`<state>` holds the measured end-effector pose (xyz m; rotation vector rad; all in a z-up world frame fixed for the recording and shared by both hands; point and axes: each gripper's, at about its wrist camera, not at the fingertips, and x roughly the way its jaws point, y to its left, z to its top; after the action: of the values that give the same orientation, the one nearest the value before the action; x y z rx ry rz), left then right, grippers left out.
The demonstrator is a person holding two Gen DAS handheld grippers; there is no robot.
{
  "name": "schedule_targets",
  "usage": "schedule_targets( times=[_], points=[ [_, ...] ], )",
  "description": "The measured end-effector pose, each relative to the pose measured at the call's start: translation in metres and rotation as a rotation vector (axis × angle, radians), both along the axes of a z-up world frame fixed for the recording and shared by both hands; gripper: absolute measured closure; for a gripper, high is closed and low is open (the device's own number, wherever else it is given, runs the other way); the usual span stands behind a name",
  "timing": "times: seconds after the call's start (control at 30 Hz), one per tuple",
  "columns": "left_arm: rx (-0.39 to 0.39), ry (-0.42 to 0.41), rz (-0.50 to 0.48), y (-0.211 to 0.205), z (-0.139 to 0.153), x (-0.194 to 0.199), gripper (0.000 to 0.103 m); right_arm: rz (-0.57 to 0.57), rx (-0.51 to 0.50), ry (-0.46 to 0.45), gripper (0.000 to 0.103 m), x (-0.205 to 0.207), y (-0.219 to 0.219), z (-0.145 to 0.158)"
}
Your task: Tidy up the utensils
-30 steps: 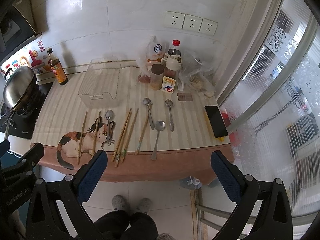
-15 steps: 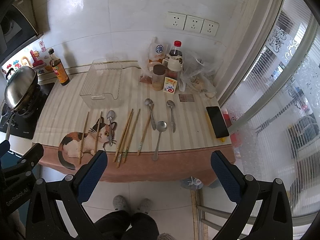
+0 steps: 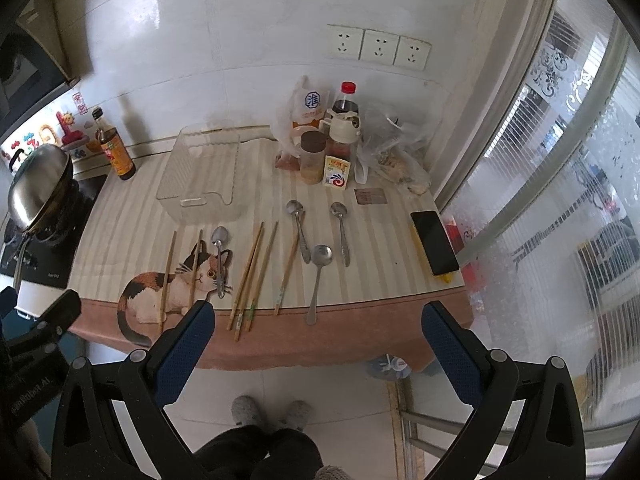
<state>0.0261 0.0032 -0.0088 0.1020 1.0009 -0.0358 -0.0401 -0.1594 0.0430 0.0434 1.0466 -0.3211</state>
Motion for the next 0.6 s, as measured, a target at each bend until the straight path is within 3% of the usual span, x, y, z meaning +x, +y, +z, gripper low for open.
schedule_targets(
  times=[0.2, 0.37, 0.5, 0.6],
  points=[
    [0.072, -0.070, 0.073, 0.003, -0.021, 0.038, 0.000, -0.030, 0.086, -0.042, 0.000, 0.026, -0.028, -0.030],
    [0.126, -0.013, 0.135, 0.013, -0.067, 0.083, 0.000, -0.017, 0.135, -0.001, 0.004, 0.066, -0.036, -0.077],
    [0.155, 0.085, 0.144, 0.022, -0.116, 0.116, 0.000, 0.006, 0.192, 0.083, 0.043, 0.101, -0.036, -0.127],
    [0.102, 0.220, 0.127, 0.030, -0.161, 0.141, 0.000, 0.019, 0.263, 0.161, 0.058, 0.122, -0.038, -0.166]
  ],
)
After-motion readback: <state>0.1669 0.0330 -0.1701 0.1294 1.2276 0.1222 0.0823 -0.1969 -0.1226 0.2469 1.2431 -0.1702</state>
